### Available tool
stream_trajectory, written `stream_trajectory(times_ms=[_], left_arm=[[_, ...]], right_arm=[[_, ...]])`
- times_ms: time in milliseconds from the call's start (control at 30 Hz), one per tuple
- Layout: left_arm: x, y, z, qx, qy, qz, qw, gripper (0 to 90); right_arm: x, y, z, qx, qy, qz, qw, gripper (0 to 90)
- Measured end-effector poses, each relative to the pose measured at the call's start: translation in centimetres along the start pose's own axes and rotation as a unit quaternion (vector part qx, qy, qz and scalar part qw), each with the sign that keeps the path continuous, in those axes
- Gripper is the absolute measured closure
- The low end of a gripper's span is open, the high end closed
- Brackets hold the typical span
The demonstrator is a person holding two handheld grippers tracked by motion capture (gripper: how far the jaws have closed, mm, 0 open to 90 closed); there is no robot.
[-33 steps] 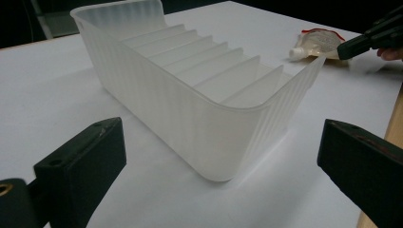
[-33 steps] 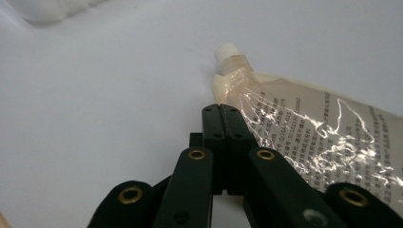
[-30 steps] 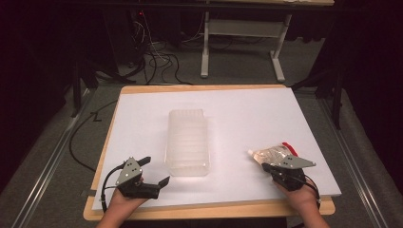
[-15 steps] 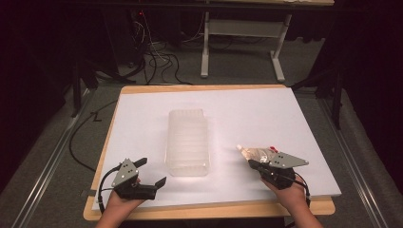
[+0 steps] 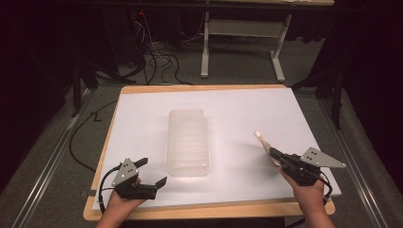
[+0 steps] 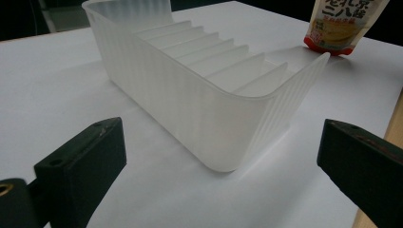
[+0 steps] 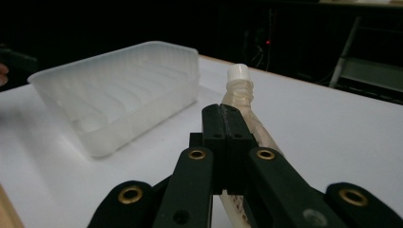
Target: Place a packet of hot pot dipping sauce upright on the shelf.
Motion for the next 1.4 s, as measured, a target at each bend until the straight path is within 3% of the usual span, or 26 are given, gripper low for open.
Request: stream_trajectory(times_ms=[33, 133, 367, 533, 767, 833, 1033, 1100, 1233, 1400], left_arm=[[0.0, 0.0, 0.0, 0.000, 0.000, 0.000, 1.0000, 2.9], [-0.1, 0.0, 0.0, -0.001, 0.001, 0.001, 1.0000, 2.9], [-0.3, -0.1, 0.0, -0.001, 0.003, 0.000, 1.0000, 2.9], [-0.3, -0.1, 0.0, -0.001, 0.003, 0.000, 1.0000, 2.9], [-0.2, 0.0, -0.1, 0.001, 0.002, 0.000, 1.0000, 3.0], [-0.2, -0.1, -0.1, -0.001, 0.002, 0.001, 1.0000, 3.0], [-0.2, -0.1, -0.1, -0.002, 0.003, 0.001, 1.0000, 3.0], [-0.1, -0.1, 0.0, -0.001, 0.003, 0.001, 1.0000, 3.1], [-0.2, -0.1, 0.1, -0.003, 0.003, 0.000, 1.0000, 3.2], [-0.2, -0.1, 0.1, -0.003, 0.004, 0.001, 1.0000, 3.2]], right_arm=[[0.0, 0.0, 0.0, 0.000, 0.000, 0.000, 1.0000, 90.0], [-1.7, -0.3, 1.4, -0.022, 0.028, -0.015, 0.9993, 90.0], [-4.2, 0.1, 3.2, -0.037, 0.073, -0.037, 0.9960, 90.0], [-5.2, 0.4, 3.9, -0.040, 0.089, -0.043, 0.9942, 90.0], [-5.7, 0.4, 3.9, -0.039, 0.099, -0.050, 0.9931, 89.8], [-5.9, 0.4, 3.9, -0.039, 0.101, -0.049, 0.9929, 87.1], [-5.7, 0.3, 3.7, -0.035, 0.099, -0.054, 0.9930, 63.3], [-5.7, 0.3, 3.6, -0.035, 0.099, -0.058, 0.9928, 60.1], [-5.8, 0.8, 3.0, -0.018, 0.109, -0.069, 0.9915, 46.1], [-6.0, 2.1, 2.2, 0.010, 0.108, -0.088, 0.9902, 44.0]])
Point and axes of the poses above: each handheld gripper's, and its own axes: z roughly backward along the jaws, y roughly out of its underside, x roughly to its left, the point moved 7 cm from there along -z, roughly forward along the jaws, and after that the axes turned 6 degrees about z, right-handed, at the moved point
